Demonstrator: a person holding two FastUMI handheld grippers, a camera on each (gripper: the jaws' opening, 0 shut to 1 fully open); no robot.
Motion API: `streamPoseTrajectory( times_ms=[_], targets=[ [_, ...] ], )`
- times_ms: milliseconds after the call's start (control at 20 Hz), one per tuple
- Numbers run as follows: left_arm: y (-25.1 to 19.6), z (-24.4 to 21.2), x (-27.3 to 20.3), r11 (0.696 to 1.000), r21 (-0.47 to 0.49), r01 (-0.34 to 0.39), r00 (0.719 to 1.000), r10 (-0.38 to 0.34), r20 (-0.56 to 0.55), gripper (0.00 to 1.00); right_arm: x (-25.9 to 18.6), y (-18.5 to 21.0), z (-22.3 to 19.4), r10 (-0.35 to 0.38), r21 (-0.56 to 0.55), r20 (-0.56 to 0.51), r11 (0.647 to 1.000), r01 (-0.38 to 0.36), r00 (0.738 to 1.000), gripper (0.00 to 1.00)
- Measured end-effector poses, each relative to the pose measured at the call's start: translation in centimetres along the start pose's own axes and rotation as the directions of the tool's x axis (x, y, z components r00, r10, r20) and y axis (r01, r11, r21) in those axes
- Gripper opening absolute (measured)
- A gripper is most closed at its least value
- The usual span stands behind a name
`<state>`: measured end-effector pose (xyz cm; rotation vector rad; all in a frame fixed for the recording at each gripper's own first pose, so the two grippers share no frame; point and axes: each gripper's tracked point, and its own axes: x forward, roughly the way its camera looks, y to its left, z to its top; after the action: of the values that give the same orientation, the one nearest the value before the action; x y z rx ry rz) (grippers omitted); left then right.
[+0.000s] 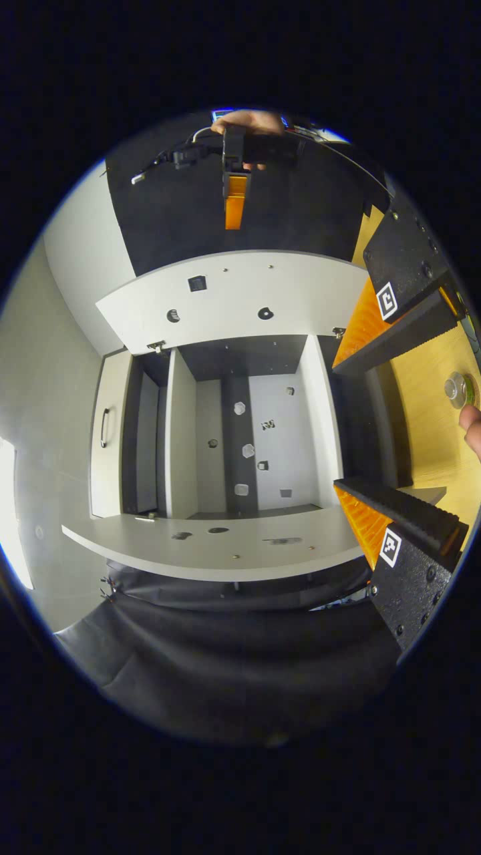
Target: Grasp the bottle in the cabinet with the left hand and place it on the coaster, then close the right door with the right hand and the left door with the left hand.
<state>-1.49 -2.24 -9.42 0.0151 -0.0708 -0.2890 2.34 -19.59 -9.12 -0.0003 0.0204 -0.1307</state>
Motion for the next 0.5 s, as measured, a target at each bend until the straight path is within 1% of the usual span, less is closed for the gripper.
streamPoseTrajectory(
  times_ms=[50,100,200,250,350,400,450,500],
  targets=[
    [0.4,0.7,0.2,1.000,-0.010,-0.007,1.000,0.007,0.000,0.96,1.1,-1.7,-0.2,-0.024,-0.005,-0.011,1.000,0.024,1.000,0.93],
    [0.9,1.3,0.4,1.000,-0.020,-0.017,1.000,0.017,-0.002,0.96,2.2,-3.1,-0.4,-0.033,-0.014,-0.020,0.999,0.033,0.999,0.97],
    [2.2,2.5,0.7,0.999,-0.017,-0.037,0.999,0.037,0.004,0.97,4.6,-5.6,-0.9,-0.063,-0.050,-0.033,0.997,0.062,0.997,0.97],
    [3.0,3.1,0.8,0.999,-0.006,-0.051,0.999,0.051,0.016,0.97,5.8,-6.1,-0.9,-0.063,-0.042,-0.034,0.997,0.061,0.997,0.97],
    [4.5,3.5,0.4,0.997,0.032,-0.073,0.997,0.073,0.028,0.97,8.7,-5.5,-1.8,-0.032,0.000,-0.080,0.999,0.032,0.996,0.98],
    [4.9,3.6,0.3,0.996,0.052,-0.078,0.996,0.077,0.034,0.97,9.9,-4.9,-2.2,-0.017,0.002,-0.100,1.000,0.018,0.995,0.97],
    [5.6,3.6,0.1,0.993,0.070,-0.091,0.996,0.088,0.034,0.97,10.7,-3.8,-2.3,0.010,-0.006,-0.111,1.000,-0.011,0.994,0.98],
    [6.3,3.6,-0.3,0.990,0.083,-0.111,0.993,0.108,0.037,0.97,11.4,-1.9,-2.8,0.061,-0.015,-0.136,0.998,-0.064,0.989,0.94]
  ],
)
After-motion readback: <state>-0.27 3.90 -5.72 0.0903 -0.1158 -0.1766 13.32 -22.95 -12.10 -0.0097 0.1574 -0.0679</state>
